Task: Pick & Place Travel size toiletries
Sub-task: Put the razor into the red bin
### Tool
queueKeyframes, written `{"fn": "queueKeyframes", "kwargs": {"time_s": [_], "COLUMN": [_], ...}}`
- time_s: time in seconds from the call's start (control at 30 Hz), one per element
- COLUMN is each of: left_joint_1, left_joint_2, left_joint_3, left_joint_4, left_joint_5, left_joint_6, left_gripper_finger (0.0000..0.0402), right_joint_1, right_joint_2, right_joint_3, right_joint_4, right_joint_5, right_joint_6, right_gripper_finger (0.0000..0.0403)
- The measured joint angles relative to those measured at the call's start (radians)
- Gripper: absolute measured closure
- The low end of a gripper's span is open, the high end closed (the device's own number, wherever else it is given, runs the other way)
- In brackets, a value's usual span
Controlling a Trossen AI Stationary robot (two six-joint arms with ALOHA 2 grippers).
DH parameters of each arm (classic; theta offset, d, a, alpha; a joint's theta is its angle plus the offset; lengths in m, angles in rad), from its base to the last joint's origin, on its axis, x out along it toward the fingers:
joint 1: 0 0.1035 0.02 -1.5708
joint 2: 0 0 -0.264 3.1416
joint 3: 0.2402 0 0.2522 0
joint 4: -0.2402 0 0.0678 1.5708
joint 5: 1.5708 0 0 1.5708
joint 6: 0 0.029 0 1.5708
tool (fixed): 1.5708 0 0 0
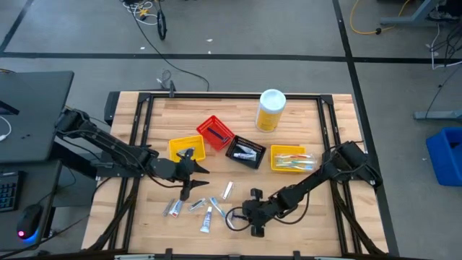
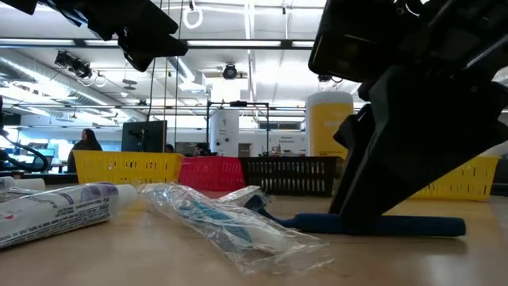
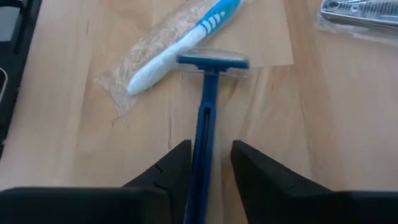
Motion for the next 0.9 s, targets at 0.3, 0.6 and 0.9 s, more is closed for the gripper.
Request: {"fn": "queueKeyframes", "kwargs": {"time_s": [0.3, 0.6, 0.9], "left_joint_1": [0.0, 0.0, 0.0], "left_joint_2": [0.0, 0.0, 0.0], "left_joint_3": [0.0, 0.0, 0.0], "left_joint_4": [0.0, 0.0, 0.002], "left_joint_5": [0.0, 0.0, 0.0], "left_joint_6": [0.0, 0.0, -0.024], "left_gripper_finger": [0.0207, 0.0207, 0.0207], "right_joint_1": [-0.036, -0.075, -0.126], "right_joint_2": [0.003, -0.026, -0.16], "right_joint_3": [0.05, 0.051, 0.05], "right_joint_4": [-0.127, -0.149, -0.234], "right_joint_5": [-0.046, -0.086, 0.043], "right_joint_6": [-0.114, -0.169, -0.267], "right_gripper_finger": [0.0334, 0.035, 0.035]}}
